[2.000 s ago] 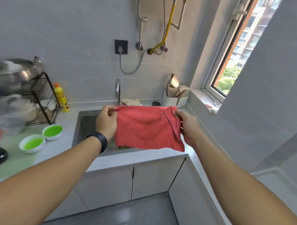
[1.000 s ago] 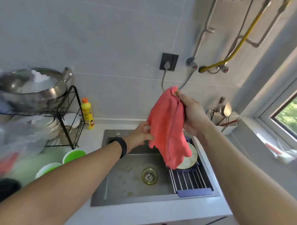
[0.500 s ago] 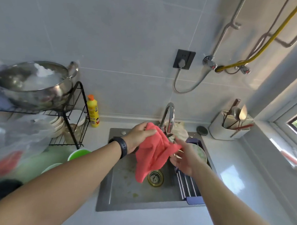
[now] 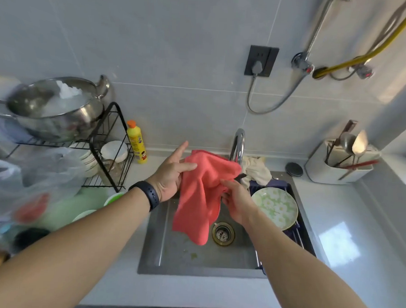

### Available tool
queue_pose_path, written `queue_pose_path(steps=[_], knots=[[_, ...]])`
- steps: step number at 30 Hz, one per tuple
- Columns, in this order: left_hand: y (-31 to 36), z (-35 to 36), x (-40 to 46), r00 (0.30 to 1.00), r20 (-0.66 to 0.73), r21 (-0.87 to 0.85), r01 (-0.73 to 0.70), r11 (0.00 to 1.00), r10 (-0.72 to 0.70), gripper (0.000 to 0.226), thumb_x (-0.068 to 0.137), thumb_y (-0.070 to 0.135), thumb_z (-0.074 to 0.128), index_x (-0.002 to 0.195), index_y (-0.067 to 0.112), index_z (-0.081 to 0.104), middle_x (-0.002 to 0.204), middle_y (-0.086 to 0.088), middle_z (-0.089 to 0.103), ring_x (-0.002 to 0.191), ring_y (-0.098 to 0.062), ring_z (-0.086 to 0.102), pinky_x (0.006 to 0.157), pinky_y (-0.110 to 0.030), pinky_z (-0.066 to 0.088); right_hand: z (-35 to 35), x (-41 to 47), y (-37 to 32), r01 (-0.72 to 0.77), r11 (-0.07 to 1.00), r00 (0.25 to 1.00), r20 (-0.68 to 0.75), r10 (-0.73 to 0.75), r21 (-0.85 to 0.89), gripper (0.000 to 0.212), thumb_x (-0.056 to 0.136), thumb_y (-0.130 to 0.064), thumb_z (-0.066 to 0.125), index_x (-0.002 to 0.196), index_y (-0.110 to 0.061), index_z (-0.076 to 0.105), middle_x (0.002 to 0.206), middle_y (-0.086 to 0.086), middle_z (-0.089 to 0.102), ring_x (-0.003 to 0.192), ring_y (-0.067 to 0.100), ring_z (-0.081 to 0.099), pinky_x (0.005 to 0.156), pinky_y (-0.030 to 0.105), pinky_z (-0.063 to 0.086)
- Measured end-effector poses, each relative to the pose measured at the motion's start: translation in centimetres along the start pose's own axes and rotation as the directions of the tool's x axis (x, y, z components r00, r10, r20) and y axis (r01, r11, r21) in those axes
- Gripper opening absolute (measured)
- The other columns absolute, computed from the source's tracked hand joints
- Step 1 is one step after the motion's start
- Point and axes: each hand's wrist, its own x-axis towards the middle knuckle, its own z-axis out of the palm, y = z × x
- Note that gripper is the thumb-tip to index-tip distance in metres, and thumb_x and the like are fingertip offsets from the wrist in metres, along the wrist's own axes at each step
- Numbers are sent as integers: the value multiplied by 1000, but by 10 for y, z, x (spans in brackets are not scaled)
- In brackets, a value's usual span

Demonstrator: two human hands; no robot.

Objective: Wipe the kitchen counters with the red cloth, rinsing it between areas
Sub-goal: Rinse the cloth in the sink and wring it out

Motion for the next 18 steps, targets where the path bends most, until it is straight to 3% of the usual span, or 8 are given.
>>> queue_pose_path(steps=[3, 5, 8, 10, 12, 15, 18], knots=[[-9, -15, 0, 991, -133, -16, 24, 1000, -26, 86, 96, -10, 57, 164, 29, 21, 132, -14, 62, 98, -25, 71, 68, -31, 62, 3, 3, -7, 41, 999, 999, -31, -41, -4, 7, 95, -13, 66, 91, -15, 61, 62, -3, 50, 51, 10, 42, 51, 23, 30], [-22, -21, 2, 974, -221, 33, 56, 998, -48, 83, 96, -10, 57, 163, 26, 24, 128, -14, 64, 102, -27, 71, 75, -35, 63, 2, 2, -11, 93, 981, 986, -124, -115, -168, 5, 94, -14, 71, 91, -12, 68, 66, -2, 64, 55, 12, 59, 51, 23, 44], [-36, -28, 7, 949, -312, 129, 80, 988, -36, 81, 90, -5, 65, 158, 29, 38, 141, -15, 60, 126, -30, 62, 107, -47, 52, -7, 2, -5, 102, 941, 962, -209, -176, -322, 10, 88, -25, 78, 91, -16, 76, 84, 3, 79, 83, 23, 75, 79, 38, 61], [-45, -34, 10, 940, -339, 184, 100, 978, -32, 83, 79, 2, 69, 152, 34, 47, 147, -18, 55, 130, -33, 60, 111, -53, 48, -19, 3, 3, 50, 944, 954, -265, -142, -327, 12, 87, -26, 78, 91, -15, 75, 86, 5, 79, 83, 25, 75, 85, 44, 62], [-54, -36, 13, 929, -369, 218, 115, 969, -27, 79, 82, -3, 64, 150, 34, 50, 145, -17, 58, 126, -35, 63, 108, -54, 51, -27, 5, 11, -2, 938, 936, -331, -120, -346, 17, 85, -28, 78, 92, -13, 76, 85, 7, 79, 82, 28, 75, 86, 49, 62], [-64, -20, 7, 945, -327, 270, 122, 955, -29, 82, 87, -16, 53, 155, 29, 43, 147, -13, 57, 132, -35, 58, 111, -55, 48, -23, 8, 21, -54, 924, 930, -356, -92, -379, 28, 87, -34, 77, 98, -9, 76, 89, 8, 76, 81, 26, 71, 84, 45, 59], [-65, 7, -2, 982, -182, 302, 107, 947, -53, 80, 82, -7, 56, 150, 35, 44, 136, -6, 66, 118, -29, 66, 99, -48, 55, 5, -1, 23, -173, 978, 974, -166, 152, -119, 44, 86, -56, 75, 103, -16, 73, 90, 5, 71, 79, 22, 67, 74, 39, 58]])
